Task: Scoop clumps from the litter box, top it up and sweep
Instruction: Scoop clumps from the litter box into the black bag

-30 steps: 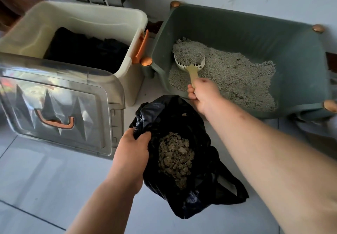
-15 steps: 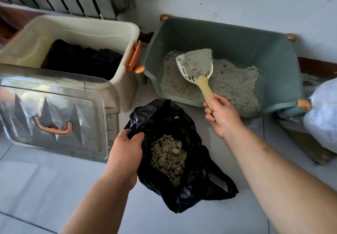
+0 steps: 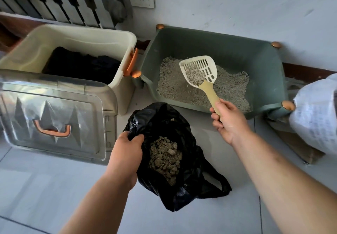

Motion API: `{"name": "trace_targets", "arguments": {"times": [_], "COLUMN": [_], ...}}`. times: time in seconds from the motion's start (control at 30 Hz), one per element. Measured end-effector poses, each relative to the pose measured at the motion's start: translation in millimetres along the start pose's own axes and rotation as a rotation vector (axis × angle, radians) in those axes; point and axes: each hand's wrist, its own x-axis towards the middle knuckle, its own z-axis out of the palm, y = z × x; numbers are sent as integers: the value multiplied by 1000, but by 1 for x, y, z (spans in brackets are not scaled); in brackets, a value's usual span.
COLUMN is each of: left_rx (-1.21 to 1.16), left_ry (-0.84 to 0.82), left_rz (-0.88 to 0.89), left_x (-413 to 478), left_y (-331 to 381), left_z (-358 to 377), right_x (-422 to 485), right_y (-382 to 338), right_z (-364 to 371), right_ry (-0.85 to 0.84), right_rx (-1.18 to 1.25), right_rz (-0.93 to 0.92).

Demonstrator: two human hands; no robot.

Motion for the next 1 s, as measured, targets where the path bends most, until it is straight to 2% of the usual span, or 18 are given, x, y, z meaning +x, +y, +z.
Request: {"name": "trace_targets", "arguments": {"times": [0.43, 0.67, 0.8, 1.0], "left_rx": [-22, -60, -67, -83], "left_ry": [-24, -31, -20, -11], "left_rz": [4, -9, -10, -19], "left_x": [6, 12, 18, 31], "left_y": [-2, 1, 0, -2], "left_z": [-6, -6, -9, -14], "right_x": [4, 20, 35, 45], "right_y": [3, 3, 6, 5], "right_z": [17, 82, 124, 158], "right_ry": [-21, -103, -55, -74], "right_rx": [-178, -260, -178, 10], "right_rz": [49, 140, 157, 251]}}
